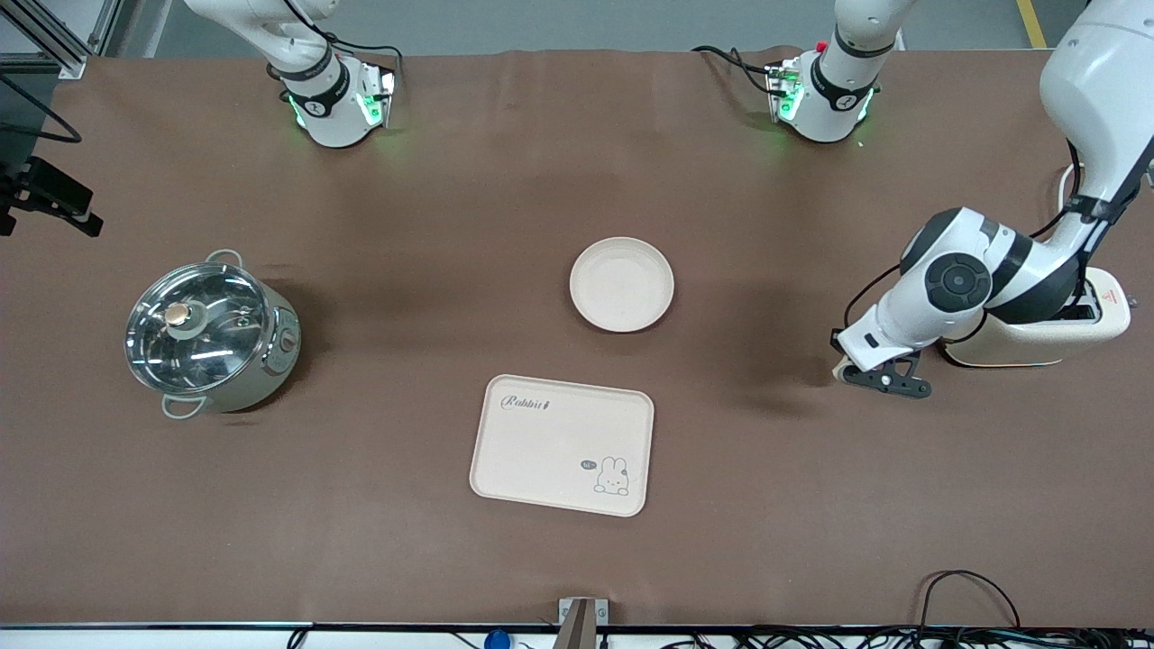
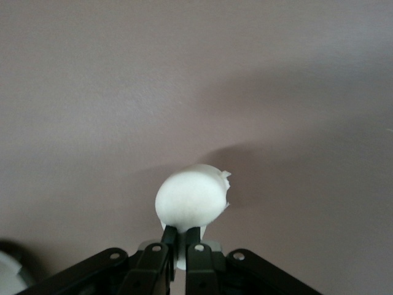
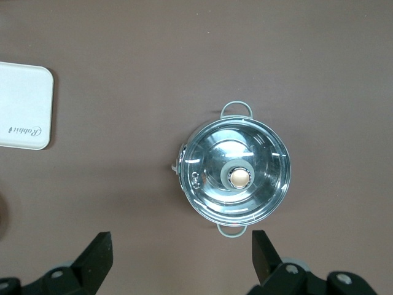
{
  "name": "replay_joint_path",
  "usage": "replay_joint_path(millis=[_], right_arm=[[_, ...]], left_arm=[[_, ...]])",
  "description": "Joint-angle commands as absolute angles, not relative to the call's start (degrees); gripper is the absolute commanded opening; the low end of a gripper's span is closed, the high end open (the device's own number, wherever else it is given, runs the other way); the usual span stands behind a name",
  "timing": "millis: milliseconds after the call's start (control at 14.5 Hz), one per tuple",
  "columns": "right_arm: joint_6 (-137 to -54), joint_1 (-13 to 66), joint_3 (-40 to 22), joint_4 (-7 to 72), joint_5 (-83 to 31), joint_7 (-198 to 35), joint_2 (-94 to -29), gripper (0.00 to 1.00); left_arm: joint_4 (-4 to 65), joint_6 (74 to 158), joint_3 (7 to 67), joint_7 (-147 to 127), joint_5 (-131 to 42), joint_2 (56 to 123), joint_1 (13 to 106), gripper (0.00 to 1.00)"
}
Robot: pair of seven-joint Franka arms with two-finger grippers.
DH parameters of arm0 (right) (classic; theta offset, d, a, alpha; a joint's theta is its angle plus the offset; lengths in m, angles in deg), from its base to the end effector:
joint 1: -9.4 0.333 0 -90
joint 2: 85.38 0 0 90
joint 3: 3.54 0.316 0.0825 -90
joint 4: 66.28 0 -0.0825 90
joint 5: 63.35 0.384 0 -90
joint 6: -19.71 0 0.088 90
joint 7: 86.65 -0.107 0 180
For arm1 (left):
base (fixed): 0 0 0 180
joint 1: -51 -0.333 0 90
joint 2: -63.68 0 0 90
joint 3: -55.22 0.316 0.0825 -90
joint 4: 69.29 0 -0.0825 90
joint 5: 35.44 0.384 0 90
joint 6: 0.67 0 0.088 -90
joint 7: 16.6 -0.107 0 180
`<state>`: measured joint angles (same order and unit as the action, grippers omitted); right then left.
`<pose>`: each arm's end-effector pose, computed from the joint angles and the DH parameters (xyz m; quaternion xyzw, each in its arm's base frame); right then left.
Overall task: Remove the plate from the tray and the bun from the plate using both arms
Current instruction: 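Carry the bun toward the toaster and lower it to the table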
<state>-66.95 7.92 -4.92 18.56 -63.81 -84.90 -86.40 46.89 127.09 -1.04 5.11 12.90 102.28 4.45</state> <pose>0.5422 -0.0281 0.6713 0.9996 -0.0100 0.0246 0.0048 0.5817 -0.0636 0.2331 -0.9891 0.1405 0.0090 0.0426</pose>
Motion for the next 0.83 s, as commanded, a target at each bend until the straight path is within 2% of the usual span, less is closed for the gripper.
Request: replay_joint_path(millis=[0,276,414,759], right_arm=[[-67.0,7.8,-4.6,18.9,-64.2,-84.9,-87.1,1.00],[-67.1,7.8,-4.6,18.9,-64.1,-84.9,-87.1,1.00],[-67.2,7.8,-4.6,18.9,-64.1,-84.9,-87.1,1.00],[-67.2,7.7,-4.7,18.9,-64.1,-84.8,-87.1,1.00]], left_arm=[[46.6,131.2,0.9,5.5,17.4,104.5,4.5,0.00],[44.6,132.6,0.9,5.6,17.4,106.6,6.5,0.00],[43.0,132.5,1.1,7.3,16.6,106.7,10.8,0.00],[42.8,132.7,1.3,8.4,17.0,107.8,11.4,0.00]])
